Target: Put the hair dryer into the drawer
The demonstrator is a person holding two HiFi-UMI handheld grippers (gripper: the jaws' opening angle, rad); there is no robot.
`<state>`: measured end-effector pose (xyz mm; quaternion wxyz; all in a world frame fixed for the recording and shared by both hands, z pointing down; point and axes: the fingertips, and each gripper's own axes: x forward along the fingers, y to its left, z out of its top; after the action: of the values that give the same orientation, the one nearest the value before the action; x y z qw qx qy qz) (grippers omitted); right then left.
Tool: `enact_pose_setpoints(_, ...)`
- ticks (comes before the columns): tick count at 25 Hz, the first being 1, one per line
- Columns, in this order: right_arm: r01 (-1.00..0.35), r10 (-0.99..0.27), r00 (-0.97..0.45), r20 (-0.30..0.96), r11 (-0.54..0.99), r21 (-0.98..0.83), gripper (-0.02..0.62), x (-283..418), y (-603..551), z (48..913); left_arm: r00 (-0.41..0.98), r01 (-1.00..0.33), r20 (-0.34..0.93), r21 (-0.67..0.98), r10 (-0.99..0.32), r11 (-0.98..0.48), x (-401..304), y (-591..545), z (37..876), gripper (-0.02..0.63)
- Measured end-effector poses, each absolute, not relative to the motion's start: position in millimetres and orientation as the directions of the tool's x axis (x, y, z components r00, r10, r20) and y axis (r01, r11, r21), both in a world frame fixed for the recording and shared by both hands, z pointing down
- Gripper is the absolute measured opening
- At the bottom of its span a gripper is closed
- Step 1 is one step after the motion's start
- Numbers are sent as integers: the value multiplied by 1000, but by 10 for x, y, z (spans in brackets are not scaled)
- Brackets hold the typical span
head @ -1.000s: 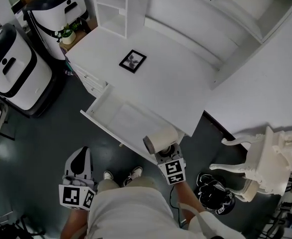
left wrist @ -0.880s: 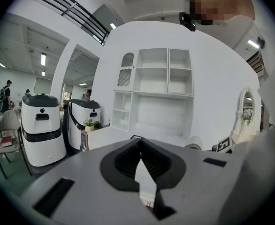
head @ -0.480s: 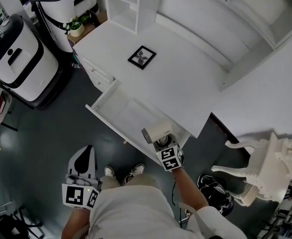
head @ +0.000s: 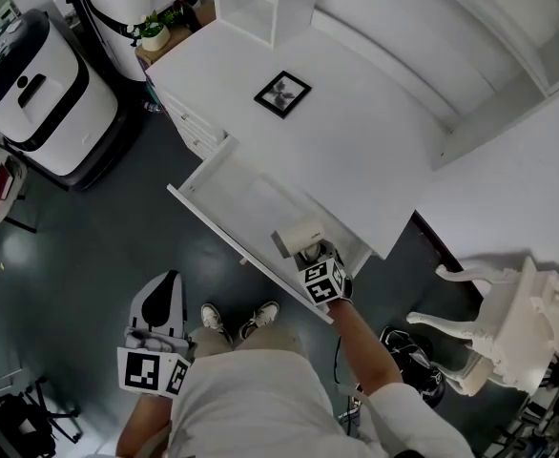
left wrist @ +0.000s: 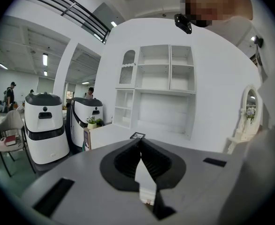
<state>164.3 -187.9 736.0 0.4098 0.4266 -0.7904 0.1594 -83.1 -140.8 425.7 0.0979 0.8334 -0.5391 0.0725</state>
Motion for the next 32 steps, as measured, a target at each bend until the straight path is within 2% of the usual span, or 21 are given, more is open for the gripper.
enact_pose_setpoints(11,-765,-455,-270,848,637,99,196,1612,-1991,7797,355,-935,263,69,-897,-349,-909,-1319,4309,17)
enact_pose_setpoints(27,-714,-409,-223,885,687,138,204,1496,-2086,8040,320,-947,286,67,-903,-314,-971,-1170,4386,17)
enact_pose_setpoints(32,-735,-409,-215,887,666,129,207,1507,-2118,8053,309,-951,293,70,-905,-302,-1047,-1134,4396,17)
